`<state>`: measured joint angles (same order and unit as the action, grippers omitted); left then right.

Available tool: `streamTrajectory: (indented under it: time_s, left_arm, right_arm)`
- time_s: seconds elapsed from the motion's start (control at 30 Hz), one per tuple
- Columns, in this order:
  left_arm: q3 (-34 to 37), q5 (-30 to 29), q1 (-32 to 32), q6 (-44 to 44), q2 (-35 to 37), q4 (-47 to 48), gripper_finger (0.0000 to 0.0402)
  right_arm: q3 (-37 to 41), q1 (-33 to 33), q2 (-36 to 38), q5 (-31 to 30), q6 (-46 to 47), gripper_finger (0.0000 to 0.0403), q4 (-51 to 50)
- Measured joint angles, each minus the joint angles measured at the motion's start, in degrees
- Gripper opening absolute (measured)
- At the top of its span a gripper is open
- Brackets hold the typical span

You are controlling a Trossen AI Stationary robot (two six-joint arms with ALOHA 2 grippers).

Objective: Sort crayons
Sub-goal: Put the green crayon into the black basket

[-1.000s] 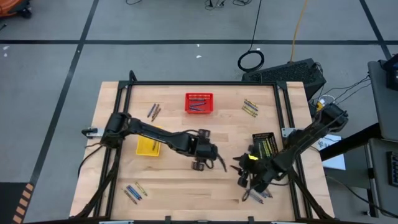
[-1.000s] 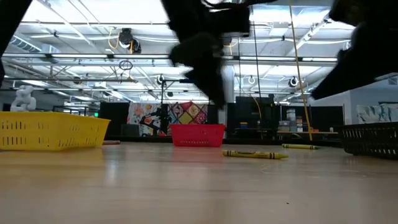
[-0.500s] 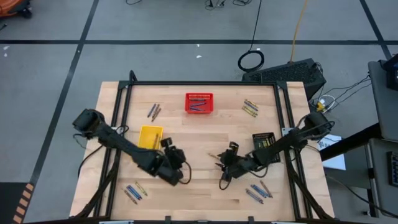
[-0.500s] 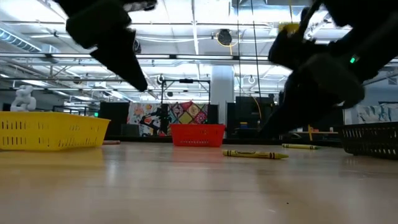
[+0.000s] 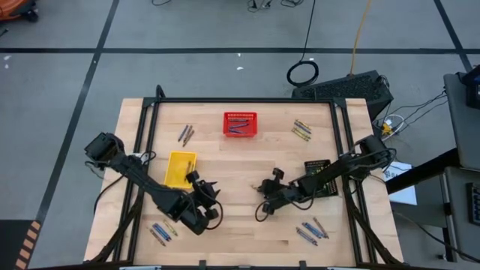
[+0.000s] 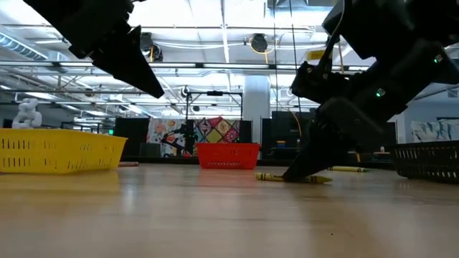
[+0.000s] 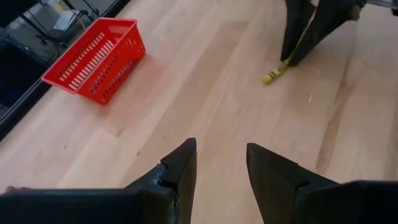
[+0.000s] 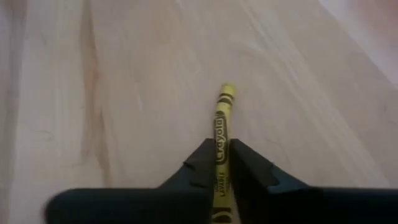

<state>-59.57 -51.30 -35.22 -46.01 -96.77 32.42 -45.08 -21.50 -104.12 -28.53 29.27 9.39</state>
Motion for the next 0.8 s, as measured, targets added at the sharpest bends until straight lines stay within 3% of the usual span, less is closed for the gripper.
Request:
streamTrajectory:
  time_s: [0.13, 0.3, 0.6, 0.8]
  left_arm:
    - [0.0, -0.22, -0.02, 0.04, 0.0, 0.23, 0.0143]
    - [0.02, -0.21, -0.11, 0.03, 0.0, 1.32, 0.0143]
    - [0.0, -0.54, -0.13, 0.2, 0.0, 1.09, 0.0143]
    - [0.0, -1.49, -0.13, -0.06, 0.0, 0.98, 0.0143]
  right_arm:
    - [0.37, -2.19, 4.67, -4.77, 2.92, 0.0011, -5.28]
    - [0.13, -8.17, 16.1, -6.06, 15.04, 0.0004, -19.55]
    - [0.13, -22.88, 36.76, -4.53, 54.24, 0.0002, -54.95]
    - [0.25, -28.14, 41.86, 2.32, 80.16, 0.0001, -78.97]
